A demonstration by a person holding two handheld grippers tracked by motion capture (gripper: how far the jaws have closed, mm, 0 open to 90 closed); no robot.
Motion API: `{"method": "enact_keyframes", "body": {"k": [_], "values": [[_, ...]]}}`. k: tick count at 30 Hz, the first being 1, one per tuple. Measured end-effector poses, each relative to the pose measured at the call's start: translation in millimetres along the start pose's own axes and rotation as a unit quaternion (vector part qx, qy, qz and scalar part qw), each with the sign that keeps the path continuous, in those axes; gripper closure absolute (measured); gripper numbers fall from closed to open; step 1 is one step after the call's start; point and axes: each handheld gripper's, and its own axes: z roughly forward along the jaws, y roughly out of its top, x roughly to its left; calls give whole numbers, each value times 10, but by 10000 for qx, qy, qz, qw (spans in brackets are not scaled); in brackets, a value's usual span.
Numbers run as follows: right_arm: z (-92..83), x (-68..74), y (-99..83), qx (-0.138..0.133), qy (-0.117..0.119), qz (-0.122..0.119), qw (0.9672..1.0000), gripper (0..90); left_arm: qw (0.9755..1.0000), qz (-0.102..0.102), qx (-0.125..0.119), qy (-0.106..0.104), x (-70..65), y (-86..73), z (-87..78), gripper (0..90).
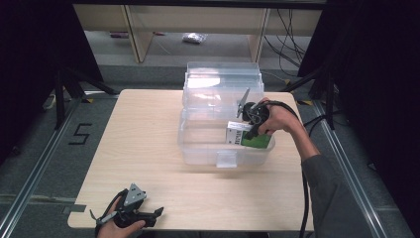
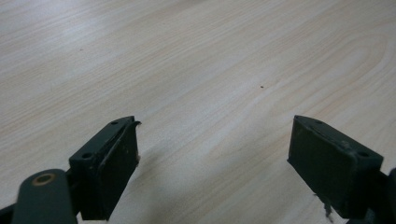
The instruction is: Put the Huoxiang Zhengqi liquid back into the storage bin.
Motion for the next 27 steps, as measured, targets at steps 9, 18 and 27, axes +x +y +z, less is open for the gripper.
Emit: {"method": "enact_keyframes", "body": {"k": [9, 18, 27], "values": [[124, 15, -39, -69, 247, 74, 9996, 641, 10000, -29, -16, -11, 4, -4, 2, 154], [203, -20, -68, -133, 219, -197, 9995, 641, 10000, -10, -21, -12, 8, -9, 2, 154], [319, -64, -98, -93, 245, -393, 9989, 640, 10000, 0, 69, -30, 13, -1, -12, 154]]}}
